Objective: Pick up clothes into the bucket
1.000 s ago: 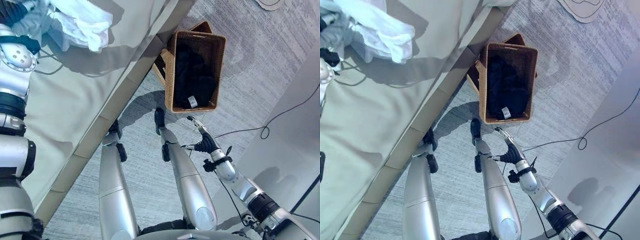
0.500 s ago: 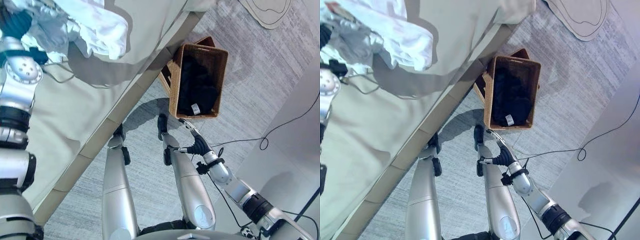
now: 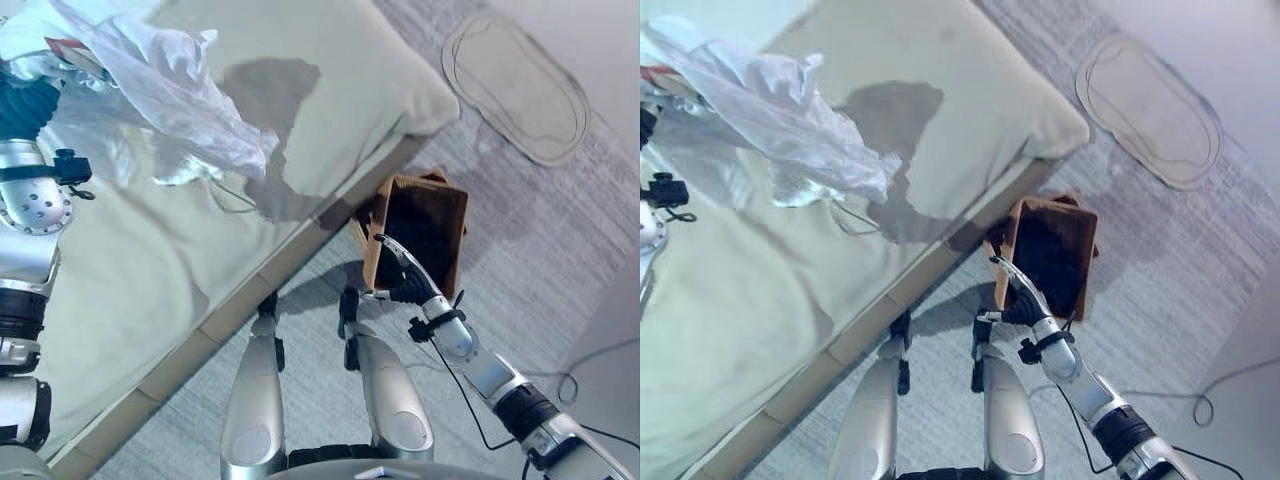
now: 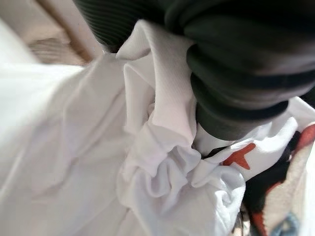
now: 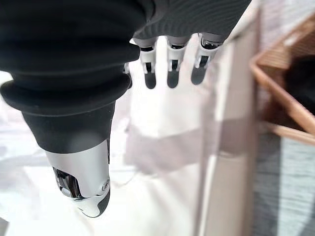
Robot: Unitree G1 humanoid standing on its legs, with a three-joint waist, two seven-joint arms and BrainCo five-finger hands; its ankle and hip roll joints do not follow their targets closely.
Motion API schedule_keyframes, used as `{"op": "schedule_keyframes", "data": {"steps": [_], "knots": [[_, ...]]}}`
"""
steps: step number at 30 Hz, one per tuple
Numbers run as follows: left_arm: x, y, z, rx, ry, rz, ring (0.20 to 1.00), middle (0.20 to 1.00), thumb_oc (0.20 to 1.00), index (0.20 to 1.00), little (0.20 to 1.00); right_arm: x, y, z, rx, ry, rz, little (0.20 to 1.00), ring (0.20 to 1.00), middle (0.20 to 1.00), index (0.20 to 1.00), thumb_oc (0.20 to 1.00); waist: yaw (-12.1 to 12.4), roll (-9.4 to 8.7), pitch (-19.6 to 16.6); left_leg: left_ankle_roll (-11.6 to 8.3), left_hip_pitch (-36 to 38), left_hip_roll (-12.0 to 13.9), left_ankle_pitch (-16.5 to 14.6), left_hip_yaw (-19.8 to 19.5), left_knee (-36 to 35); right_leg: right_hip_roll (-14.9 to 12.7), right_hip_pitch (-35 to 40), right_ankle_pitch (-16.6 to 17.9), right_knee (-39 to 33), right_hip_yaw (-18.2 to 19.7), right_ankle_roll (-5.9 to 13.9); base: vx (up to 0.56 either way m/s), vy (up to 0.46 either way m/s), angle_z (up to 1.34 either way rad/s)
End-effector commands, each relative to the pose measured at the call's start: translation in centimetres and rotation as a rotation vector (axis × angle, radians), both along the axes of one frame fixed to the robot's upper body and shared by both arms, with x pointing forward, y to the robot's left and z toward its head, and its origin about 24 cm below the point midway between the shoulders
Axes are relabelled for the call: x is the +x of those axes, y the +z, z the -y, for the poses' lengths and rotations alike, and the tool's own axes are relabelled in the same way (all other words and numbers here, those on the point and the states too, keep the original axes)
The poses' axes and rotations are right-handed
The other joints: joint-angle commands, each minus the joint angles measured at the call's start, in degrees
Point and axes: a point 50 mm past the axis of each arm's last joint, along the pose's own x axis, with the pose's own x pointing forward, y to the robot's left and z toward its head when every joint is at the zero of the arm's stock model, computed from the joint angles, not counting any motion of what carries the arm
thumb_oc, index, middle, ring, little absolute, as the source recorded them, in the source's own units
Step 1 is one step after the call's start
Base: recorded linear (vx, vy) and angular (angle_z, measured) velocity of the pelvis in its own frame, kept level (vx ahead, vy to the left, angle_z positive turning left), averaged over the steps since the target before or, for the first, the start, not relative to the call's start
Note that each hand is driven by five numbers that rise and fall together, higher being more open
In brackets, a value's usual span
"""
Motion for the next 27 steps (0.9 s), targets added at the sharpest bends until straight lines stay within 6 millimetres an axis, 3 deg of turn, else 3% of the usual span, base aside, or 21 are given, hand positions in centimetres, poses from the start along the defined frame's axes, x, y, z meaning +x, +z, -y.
{"op": "schedule_keyframes", "data": {"steps": [1,7,9,10,14,15,17,18,22,27], "knots": [[-1.3,1.6,0.7,-0.021,-0.113,0.130,0.200,0.200,0.200,0.200,0.200,-1.0,1.0,0.3,0.016,0.046,0.029,1.000,1.000,1.000,1.000,1.000,-1.3,2.52,-9.5,2.36,3.3,-3.6,-6.7,-0.3,4.1,0.0,3.5,4.4,-7.6,-0.2,1.91,0.08,-0.020,0.14],[-1.4,1.5,1.4,0.043,-0.154,0.084,0.200,0.200,0.200,0.200,0.200,-1.9,1.0,0.1,0.050,0.083,-0.004,1.000,1.000,1.000,1.000,1.000,-1.7,3.31,-14.5,2.02,9.0,-3.5,-4.3,-0.7,-1.8,0.7,8.0,3.7,-9.6,-1.6,1.74,0.08,-0.025,0.10],[-1.5,1.4,1.7,0.069,-0.177,0.062,0.200,0.200,0.200,0.200,0.200,-2.1,1.8,-0.2,0.071,0.111,0.013,1.000,1.000,1.000,1.000,1.000,-1.9,3.75,-16.1,1.87,11.1,-3.3,-3.7,-0.6,-3.7,0.8,9.6,3.3,-10.0,-2.0,1.73,0.07,-0.005,0.05],[-1.6,1.0,2.4,0.081,-0.225,0.041,0.200,0.200,0.200,0.200,0.200,-2.2,3.2,-0.5,0.131,0.134,0.056,1.000,1.000,1.000,1.000,1.000,-2.1,3.94,-17.6,1.72,12.8,-3.0,-3.3,-0.5,-5.1,1.0,11.0,2.8,-10.2,-2.4,1.72,0.08,-0.014,0.08],[-1.7,0.1,3.5,0.080,-0.315,0.002,0.200,0.200,0.200,0.200,0.200,-2.3,5.0,-1.2,0.266,0.170,0.089,1.000,1.000,1.000,1.000,1.000,-2.4,4.21,-19.3,1.50,15.5,-2.7,-3.0,-0.1,-6.7,1.1,13.4,2.3,-10.8,-2.7,1.56,0.06,-0.004,0.13],[-1.6,-0.7,4.5,0.070,-0.398,-0.033,0.200,0.200,0.200,0.200,0.200,-2.2,6.8,-2.4,0.390,0.224,0.133,1.000,1.000,1.000,1.000,1.000,-2.3,4.21,-20.6,1.41,16.6,-2.5,-3.0,0.2,-7.3,1.3,14.6,2.2,-11.5,-2.7,1.48,0.06,-0.004,0.00],[-1.6,-1.8,5.3,0.051,-0.464,-0.080,0.200,0.200,0.200,0.200,0.200,-2.0,8.7,-3.6,0.514,0.283,0.173,1.000,1.000,1.000,1.000,1.000,-2.2,4.27,-21.7,1.32,17.7,-2.3,-3.0,0.3,-7.8,1.6,15.9,2.2,-12.3,-2.7,1.36,0.06,-0.003,0.00],[-1.6,-1.8,5.3,0.051,-0.465,-0.081,0.200,0.200,0.200,0.200,0.200,-2.0,8.7,-3.6,0.514,0.284,0.172,1.000,1.000,1.000,1.000,1.000,-2.2,4.26,-21.7,1.31,17.8,-2.3,-3.0,0.3,-7.9,1.6,16.0,2.2,-12.4,-2.7,1.36,0.07,-0.008,-0.01],[-2.3,-4.9,7.4,-0.107,-0.699,-0.177,0.200,0.200,0.200,0.200,0.200,-1.8,12.7,-6.3,0.730,0.408,0.261,1.000,1.000,1.000,1.000,1.000,-1.5,4.06,-23.8,1.29,20.3,-1.8,-3.3,1.1,-8.6,1.9,18.6,1.9,-13.6,-2.4,0.99,0.05,-0.007,-0.03],[-2.8,-6.9,8.8,-0.229,-0.830,-0.242,0.200,0.200,0.200,0.200,0.200,-1.3,13.9,-7.1,0.739,0.419,0.292,1.000,1.000,1.000,1.000,1.000,-1.3,3.93,-25.0,1.24,22.3,-1.5,-3.7,1.3,-8.9,2.1,20.8,1.3,-14.0,-2.3,0.63,0.05,-0.004,-0.01]]}}
